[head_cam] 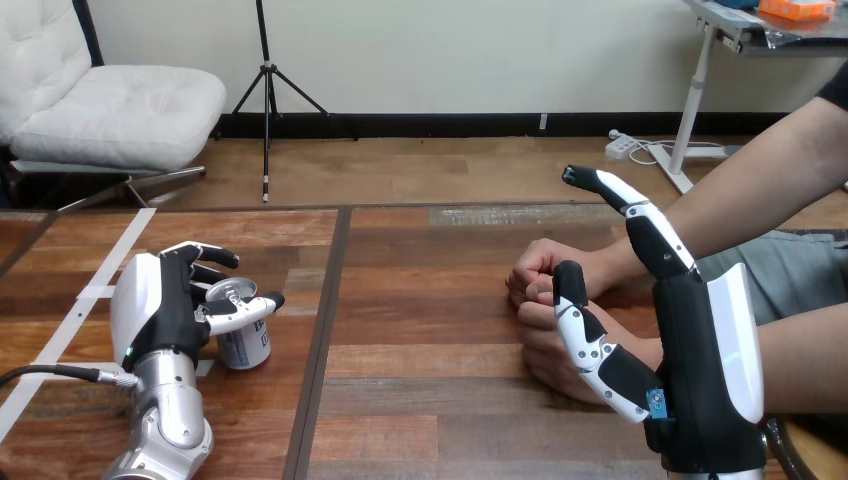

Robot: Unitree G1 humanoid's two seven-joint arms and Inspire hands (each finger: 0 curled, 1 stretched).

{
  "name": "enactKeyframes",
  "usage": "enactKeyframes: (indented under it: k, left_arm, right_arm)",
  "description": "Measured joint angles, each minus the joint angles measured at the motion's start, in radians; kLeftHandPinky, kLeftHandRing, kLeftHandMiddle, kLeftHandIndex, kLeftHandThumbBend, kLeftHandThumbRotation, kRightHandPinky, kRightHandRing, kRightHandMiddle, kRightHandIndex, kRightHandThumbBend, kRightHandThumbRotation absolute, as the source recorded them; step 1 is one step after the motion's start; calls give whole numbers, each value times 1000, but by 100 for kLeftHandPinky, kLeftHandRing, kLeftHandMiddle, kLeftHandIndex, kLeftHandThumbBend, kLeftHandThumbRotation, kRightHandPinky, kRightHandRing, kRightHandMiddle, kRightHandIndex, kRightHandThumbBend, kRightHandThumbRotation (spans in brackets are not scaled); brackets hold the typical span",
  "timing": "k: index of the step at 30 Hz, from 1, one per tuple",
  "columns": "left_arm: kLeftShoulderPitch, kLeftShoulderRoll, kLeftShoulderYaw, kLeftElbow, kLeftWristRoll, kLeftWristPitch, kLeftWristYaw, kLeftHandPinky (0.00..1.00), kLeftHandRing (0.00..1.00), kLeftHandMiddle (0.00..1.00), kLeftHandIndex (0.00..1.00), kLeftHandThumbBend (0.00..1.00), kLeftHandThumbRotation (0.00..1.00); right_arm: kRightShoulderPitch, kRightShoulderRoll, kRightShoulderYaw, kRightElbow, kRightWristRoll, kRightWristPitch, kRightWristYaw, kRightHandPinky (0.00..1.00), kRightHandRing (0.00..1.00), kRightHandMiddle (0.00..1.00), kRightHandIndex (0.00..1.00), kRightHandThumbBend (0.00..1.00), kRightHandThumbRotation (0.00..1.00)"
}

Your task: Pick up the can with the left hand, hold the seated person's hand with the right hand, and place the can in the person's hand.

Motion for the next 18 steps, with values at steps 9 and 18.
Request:
enactKeyframes:
  k: [9, 18]
  left_arm:
    - [0, 0, -3, 0, 8, 0, 5, 52, 46, 48, 57, 69, 0]
    - [0, 0, -5, 0, 10, 0, 9, 51, 46, 48, 56, 69, 0]
  right_arm:
    - [0, 0, 0, -3, 0, 0, 0, 87, 87, 85, 81, 20, 0]
    - [0, -2, 0, -3, 3, 0, 0, 87, 87, 85, 81, 20, 0]
